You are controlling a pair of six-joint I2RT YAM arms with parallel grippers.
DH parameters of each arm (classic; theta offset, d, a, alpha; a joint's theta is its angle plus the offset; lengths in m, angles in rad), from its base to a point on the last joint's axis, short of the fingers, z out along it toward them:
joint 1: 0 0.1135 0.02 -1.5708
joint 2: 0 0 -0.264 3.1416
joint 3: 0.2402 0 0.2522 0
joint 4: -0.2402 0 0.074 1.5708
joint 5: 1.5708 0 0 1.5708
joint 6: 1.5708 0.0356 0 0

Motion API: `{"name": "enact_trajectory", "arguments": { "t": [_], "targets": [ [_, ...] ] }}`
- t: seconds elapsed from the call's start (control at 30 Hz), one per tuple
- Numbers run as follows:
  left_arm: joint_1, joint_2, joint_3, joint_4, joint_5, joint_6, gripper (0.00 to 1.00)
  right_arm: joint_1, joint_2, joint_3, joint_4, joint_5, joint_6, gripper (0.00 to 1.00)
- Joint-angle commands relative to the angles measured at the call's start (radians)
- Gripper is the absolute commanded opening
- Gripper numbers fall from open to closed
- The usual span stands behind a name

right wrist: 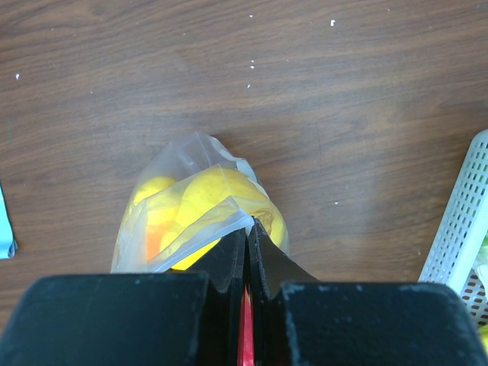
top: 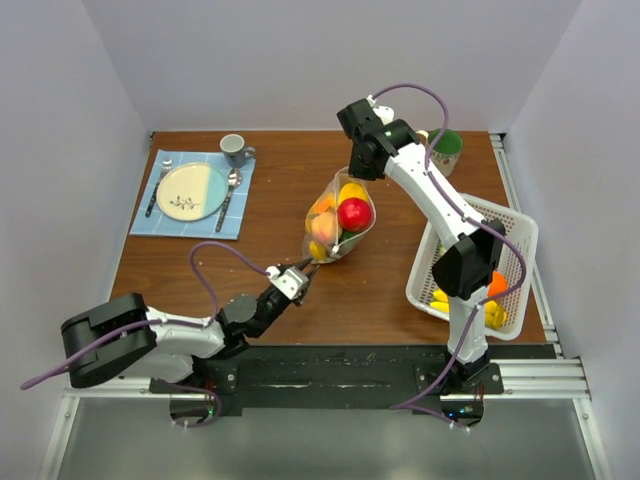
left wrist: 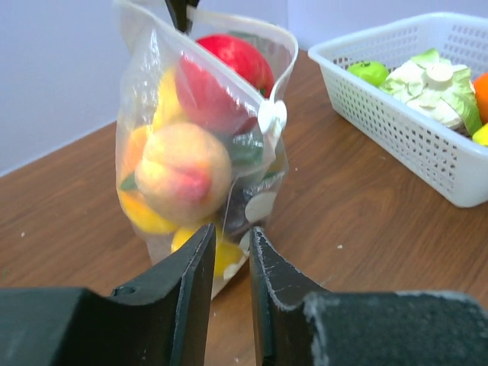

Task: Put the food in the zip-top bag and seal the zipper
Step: Zip the zipper food storage bag at the center of the board.

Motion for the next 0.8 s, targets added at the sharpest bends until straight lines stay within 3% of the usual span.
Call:
{"name": "enact_trajectory", "arguments": {
  "t": [0.0,0.27,0.53,0.63,0.67,0.77],
  "targets": [
    [-0.008,0.016,0.081,0.280,0.013,0.057,0.29,-0.005,-0.014,0.033,-0.023,0.000,0.007,0.00],
    [-0.019,0.023,0.115,0.209,0.075,0.062,0.28,-0.008,-0.018,0.041,-0.033,0.001,0.013,0.00],
    [-0.054,0.041,0.148,0.145,0.041,0.111,0.28,-0.009,-0.018,0.048,-0.042,-0.002,0.019,0.00],
    [-0.053,0.056,0.158,0.125,0.012,0.109,0.34,-0.011,-0.020,0.050,-0.042,-0.005,0.018,0.00],
    [-0.054,0.056,0.159,0.123,0.010,0.108,0.43,-0.008,-0.020,0.050,-0.040,-0.005,0.018,0.00],
    [-0.054,0.064,0.159,0.114,-0.009,0.095,0.45,-0.009,-0.020,0.048,-0.042,-0.003,0.016,0.00]
  ]
}}
